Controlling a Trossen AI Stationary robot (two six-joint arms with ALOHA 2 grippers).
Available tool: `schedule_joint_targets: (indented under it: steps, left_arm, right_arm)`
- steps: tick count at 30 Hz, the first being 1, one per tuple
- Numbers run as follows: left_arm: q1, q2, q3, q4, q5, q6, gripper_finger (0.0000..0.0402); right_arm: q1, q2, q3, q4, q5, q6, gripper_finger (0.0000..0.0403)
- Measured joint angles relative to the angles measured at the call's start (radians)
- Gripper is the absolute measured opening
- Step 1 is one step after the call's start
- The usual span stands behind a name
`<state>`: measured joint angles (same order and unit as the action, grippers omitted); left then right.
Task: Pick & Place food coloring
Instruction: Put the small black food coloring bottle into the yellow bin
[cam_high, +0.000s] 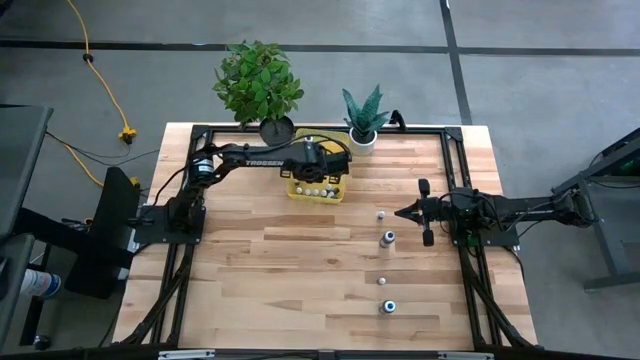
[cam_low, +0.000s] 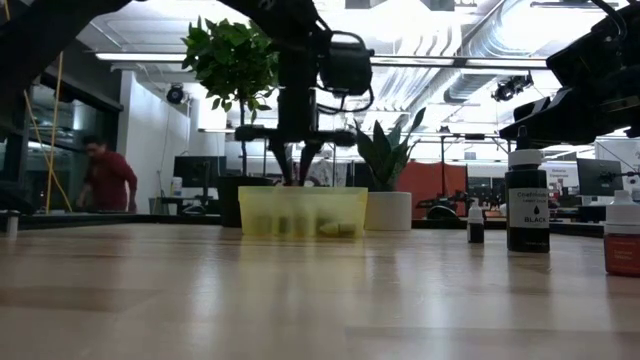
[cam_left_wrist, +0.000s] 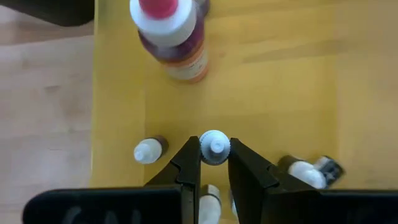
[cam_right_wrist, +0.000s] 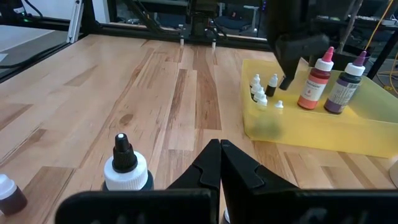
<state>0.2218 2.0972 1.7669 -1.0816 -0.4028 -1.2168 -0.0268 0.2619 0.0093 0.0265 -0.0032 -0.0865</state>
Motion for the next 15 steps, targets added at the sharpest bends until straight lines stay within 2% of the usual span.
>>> schedule_joint_targets:
  steps: [15]
  left_arm:
    - [0.0,0.002,-0.119,0.1,-0.019,-0.1,0.005]
  right_arm:
    - [0.0,0.0,0.0,0.0,0.0,0.0,0.0]
